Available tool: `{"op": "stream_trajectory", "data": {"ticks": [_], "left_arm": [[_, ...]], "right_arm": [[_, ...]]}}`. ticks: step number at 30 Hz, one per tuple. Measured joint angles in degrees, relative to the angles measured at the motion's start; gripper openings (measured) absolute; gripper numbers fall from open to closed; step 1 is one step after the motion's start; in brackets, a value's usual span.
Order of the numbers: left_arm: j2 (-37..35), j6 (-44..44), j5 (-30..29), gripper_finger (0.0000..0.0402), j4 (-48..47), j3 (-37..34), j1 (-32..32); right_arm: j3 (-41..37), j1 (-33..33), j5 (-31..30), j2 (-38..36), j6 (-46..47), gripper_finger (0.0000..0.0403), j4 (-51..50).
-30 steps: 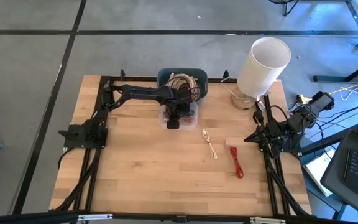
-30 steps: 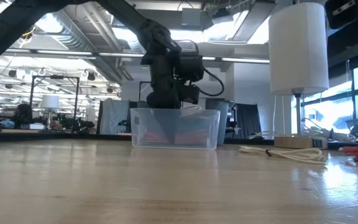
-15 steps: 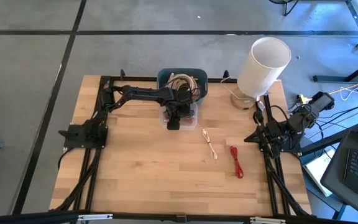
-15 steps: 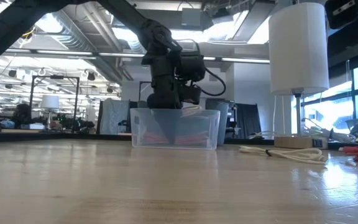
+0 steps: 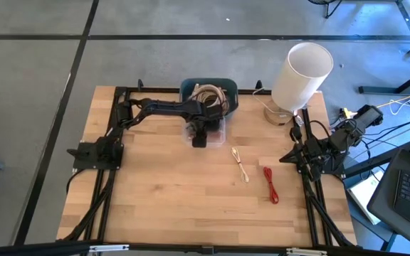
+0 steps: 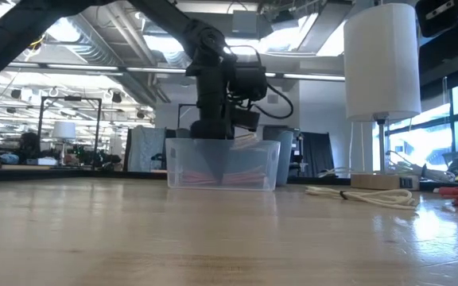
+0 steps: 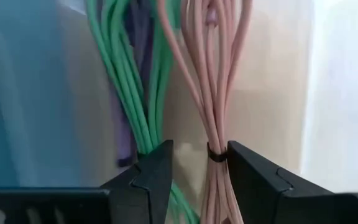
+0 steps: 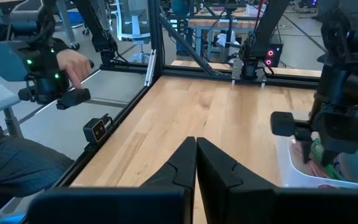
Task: Pick & Place USB Port
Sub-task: Put the pink charger cable into the transparent bin, then put the white charger cable into the transparent bin
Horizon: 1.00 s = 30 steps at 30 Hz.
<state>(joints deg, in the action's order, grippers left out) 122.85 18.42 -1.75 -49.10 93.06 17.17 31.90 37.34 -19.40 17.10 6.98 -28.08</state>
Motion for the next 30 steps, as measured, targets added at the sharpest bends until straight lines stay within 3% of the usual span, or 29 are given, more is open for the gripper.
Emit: {"op": "stream_trajectory", "data": {"ticks": [11, 16, 23, 30], "left_arm": [[-3.6, -0.7, -1.2, 0.0145, -4.6, 5.0, -2.1], [-9.0, -7.9, 0.8, 0.0135, -7.8, 9.1, -4.6], [-22.2, -9.9, 6.9, 0.0103, 14.9, 3.2, -14.9], [-37.9, -10.2, 6.4, 0.0078, 32.0, -13.1, -31.7]], "right_arm": [[0.0, 0.0, 0.0, 0.0, 0.0, 0.0017, 0.0], [0.0, 0.0, 0.0, 0.0, 0.0, 0.0017, 0.0], [0.0, 0.0, 0.0, 0.0, 0.0, 0.0017, 0.0], [0.0, 0.0, 0.0, 0.0, 0.0, 0.0017, 0.0]]}}
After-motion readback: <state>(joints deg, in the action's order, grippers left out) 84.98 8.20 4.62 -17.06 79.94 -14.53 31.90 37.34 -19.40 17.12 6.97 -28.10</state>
